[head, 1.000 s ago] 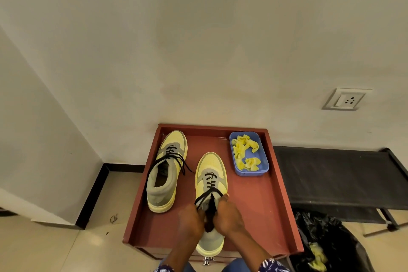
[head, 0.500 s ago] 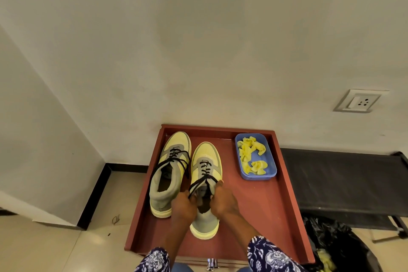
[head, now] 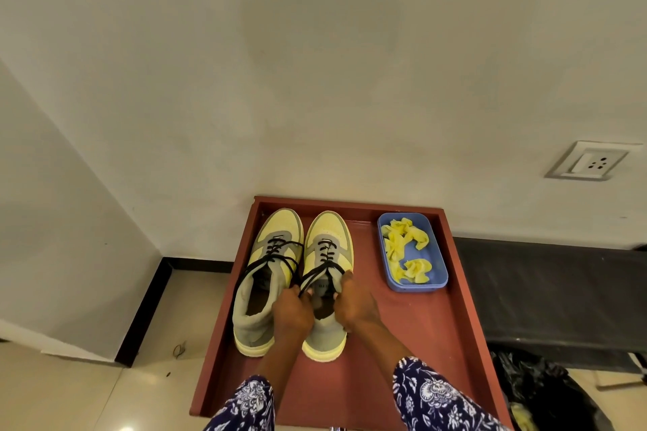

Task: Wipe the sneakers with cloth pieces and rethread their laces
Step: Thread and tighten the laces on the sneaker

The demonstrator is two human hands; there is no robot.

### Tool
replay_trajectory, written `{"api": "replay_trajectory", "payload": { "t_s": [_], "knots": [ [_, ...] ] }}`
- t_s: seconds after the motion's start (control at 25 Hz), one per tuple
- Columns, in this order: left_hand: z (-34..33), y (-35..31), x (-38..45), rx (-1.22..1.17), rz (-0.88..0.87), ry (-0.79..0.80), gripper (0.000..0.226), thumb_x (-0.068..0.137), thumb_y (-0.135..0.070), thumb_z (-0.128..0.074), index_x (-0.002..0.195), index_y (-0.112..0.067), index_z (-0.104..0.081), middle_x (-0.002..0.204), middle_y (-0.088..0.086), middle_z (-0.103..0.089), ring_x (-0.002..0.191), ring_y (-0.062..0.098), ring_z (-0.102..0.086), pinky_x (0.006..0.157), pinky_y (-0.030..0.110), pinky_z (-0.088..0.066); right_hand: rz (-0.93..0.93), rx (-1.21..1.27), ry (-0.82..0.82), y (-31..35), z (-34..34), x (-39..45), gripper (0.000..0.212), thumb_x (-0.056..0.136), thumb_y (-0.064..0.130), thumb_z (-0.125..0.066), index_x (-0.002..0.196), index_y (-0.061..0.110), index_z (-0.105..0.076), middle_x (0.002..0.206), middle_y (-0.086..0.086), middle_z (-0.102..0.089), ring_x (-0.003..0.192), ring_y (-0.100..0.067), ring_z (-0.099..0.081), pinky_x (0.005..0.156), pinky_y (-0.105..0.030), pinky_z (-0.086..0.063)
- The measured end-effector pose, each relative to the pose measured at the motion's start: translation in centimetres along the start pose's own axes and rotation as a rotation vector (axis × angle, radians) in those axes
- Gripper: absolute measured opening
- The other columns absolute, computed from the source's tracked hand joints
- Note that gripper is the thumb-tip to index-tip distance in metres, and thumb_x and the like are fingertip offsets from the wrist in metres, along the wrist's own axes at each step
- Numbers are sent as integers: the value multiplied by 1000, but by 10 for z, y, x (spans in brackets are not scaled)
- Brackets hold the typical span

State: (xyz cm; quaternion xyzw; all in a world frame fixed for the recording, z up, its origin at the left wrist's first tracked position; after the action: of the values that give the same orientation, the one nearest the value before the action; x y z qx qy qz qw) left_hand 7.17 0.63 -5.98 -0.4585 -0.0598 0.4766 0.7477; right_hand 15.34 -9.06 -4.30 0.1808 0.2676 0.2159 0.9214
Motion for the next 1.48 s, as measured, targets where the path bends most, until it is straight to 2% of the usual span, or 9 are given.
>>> {"api": "replay_trajectory", "payload": {
  "t_s": [0.24, 0.48, 0.64, 0.84, 0.96, 1.16, 1.28, 1.36, 1.48],
  "knots": [
    [0, -6, -3, 49, -17, -21, 26, 95, -17, -48, 102, 5, -60, 104, 23, -65, 99, 35, -60, 76, 31, -43, 22, -18, -3, -1, -1, 4, 51, 92, 16, -41, 139, 3, -24, 125, -22, -55, 109, -39, -56, 86, -42, -49],
    [9, -9, -20, 141, -102, -46, 41, 96, -34, -42, 100, 2, -59, 99, 19, -67, 93, 31, -63, 72, 30, -43, -3, 115, 21, -3, -3, 2, 55, 94, 25, -44, 141, 7, -22, 125, -21, -55, 107, -40, -58, 85, -49, -52],
    [21, -17, -37, 190, -181, -136, 33, 97, -27, -39, 103, -2, -59, 98, 15, -68, 88, 26, -63, 65, 23, -38, -20, 222, 1, -6, -2, -5, 58, 92, 34, -49, 140, 10, -26, 128, -16, -55, 113, -36, -55, 91, -41, -49],
    [57, -28, -38, 220, -351, -275, 27, 93, -21, -47, 113, -6, -57, 112, 12, -58, 101, 24, -55, 81, 30, -47, -29, 316, -82, -12, 4, -16, 46, 87, 38, -56, 121, 9, -45, 124, -12, -57, 113, -32, -54, 87, -34, -44],
    [87, -10, -22, 257, -201, -352, 31, 90, -20, -52, 114, 0, -54, 113, 20, -54, 105, 33, -50, 84, 38, -43, -21, 334, -91, -16, 10, -19, 45, 87, 37, -57, 121, 9, -47, 124, -12, -59, 114, -31, -54, 88, -32, -44],
    [92, 26, -6, 110, 22, -184, 30, 90, -22, -52, 109, 1, -54, 106, 21, -60, 97, 33, -55, 82, 39, -44, -16, 406, -53, -13, 10, -18, 42, 85, 37, -61, 116, 10, -49, 119, -9, -61, 109, -29, -56, 82, -28, -42],
    [88, 26, -7, 73, 68, -119, 32, 88, -25, -56, 112, -4, -58, 106, 15, -64, 94, 29, -57, 81, 34, -44, -49, 490, 20, -10, -2, -18, 55, 84, 39, -62, 130, 15, -44, 123, -6, -59, 108, -31, -59, 90, -39, -50],
    [81, 22, -7, 64, 85, -51, 29, 85, -27, -61, 104, -4, -63, 100, 13, -65, 97, 30, -60, 74, 29, -43, -101, 532, 45, -11, -8, -18, 66, 84, 36, -61, 141, 19, -33, 133, -9, -53, 108, -30, -58, 93, -45, -50],
    [71, 20, -8, 75, 111, 3, 26, 81, -21, -66, 93, 2, -63, 88, 13, -62, 89, 29, -60, 66, 27, -39, -142, 554, 32, -13, -11, -18, 67, 86, 28, -60, 145, 23, -28, 134, -11, -51, 111, -32, -56, 87, -46, -53]
  ]
}}
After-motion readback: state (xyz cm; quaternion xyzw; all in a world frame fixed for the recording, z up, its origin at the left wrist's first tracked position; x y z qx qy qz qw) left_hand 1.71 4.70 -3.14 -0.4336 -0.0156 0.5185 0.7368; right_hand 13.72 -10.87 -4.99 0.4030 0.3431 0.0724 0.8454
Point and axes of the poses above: each hand's wrist, its own x-axis towards the middle knuckle, its own z-axis out of the back of the hand, y = z × x, the point moved 4 cm from there along x, towards the middle knuckle
